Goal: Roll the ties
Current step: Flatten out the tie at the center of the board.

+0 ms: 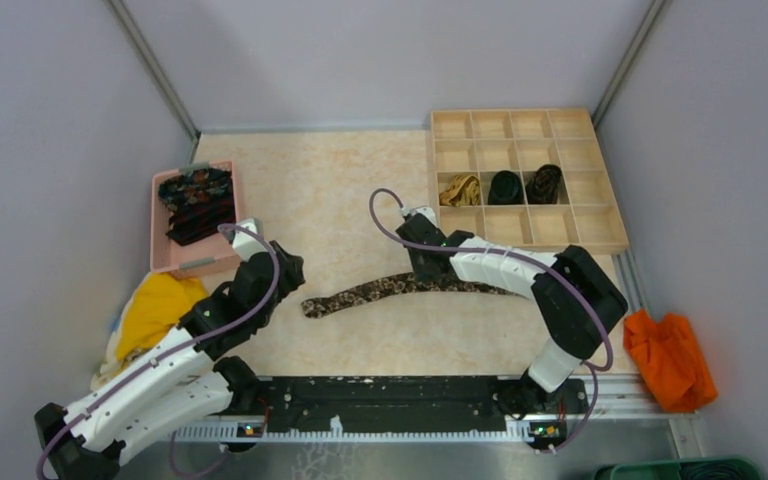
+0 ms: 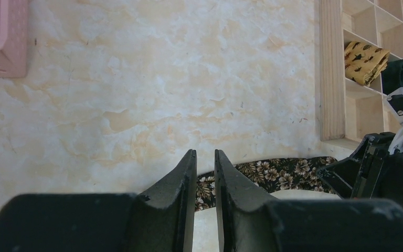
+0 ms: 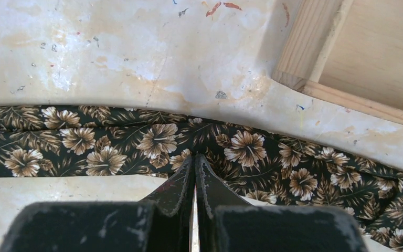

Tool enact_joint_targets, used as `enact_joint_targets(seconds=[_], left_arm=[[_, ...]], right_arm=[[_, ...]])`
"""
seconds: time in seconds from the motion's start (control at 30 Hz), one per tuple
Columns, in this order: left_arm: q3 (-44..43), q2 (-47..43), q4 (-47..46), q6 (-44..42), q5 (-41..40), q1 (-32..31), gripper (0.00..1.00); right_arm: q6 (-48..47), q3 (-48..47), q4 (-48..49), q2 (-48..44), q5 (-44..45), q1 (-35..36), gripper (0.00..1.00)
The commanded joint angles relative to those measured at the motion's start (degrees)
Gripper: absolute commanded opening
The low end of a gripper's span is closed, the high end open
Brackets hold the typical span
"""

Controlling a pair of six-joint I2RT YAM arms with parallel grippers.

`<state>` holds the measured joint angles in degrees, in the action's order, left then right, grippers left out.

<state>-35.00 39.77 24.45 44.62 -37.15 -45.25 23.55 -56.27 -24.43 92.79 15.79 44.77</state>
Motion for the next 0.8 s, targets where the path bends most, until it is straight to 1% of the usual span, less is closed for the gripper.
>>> enact_joint_targets(seconds=[0.0,0.17,0.27,0.3,0.43,0.57,0.6,0.7,0.77], left_arm=[[1.1,0.5,-0.3,-1.2,-0.7,0.1,0.25],[1.6,1.7,-1.9,-2.3,-0.8,0.1,0.26],[1.8,2.6,-4.0,-4.5,0.4,0.1,0.29],[1.9,3.1,-5.3,-5.5,1.4,0.1,0.30],[3.6,8.0,-12.6,-8.1,5.5,0.2,0.30],[4.7,15.0,-17.7,-6.3,8.9,0.3,0.27],[4.7,16.7,-19.4,-6.2,10.2,0.3,0.27],[5.4,22.3,-26.6,-6.4,15.8,0.3,0.25],[4.9,26.1,-30.5,-6.6,19.5,0.3,0.24]], right_arm=[[-0.4,-0.6,1.9,2.0,-1.6,-0.4,0.00],[0.4,1.9,2.7,3.1,-1.2,-0.6,0.00],[0.2,2.1,2.7,3.8,-2.5,-0.7,0.00],[0.2,2.1,2.6,3.7,-2.9,-0.7,0.06],[0.2,2.5,2.7,-0.7,-2.6,-0.6,0.36],[1.2,1.9,-1.0,-7.8,0.1,-0.6,0.55],[1.6,1.8,-2.2,-9.4,1.6,-0.6,0.57],[3.4,2.0,-7.5,-12.9,5.5,-1.2,0.56],[5.1,2.9,-10.6,-14.3,7.7,-2.1,0.50]])
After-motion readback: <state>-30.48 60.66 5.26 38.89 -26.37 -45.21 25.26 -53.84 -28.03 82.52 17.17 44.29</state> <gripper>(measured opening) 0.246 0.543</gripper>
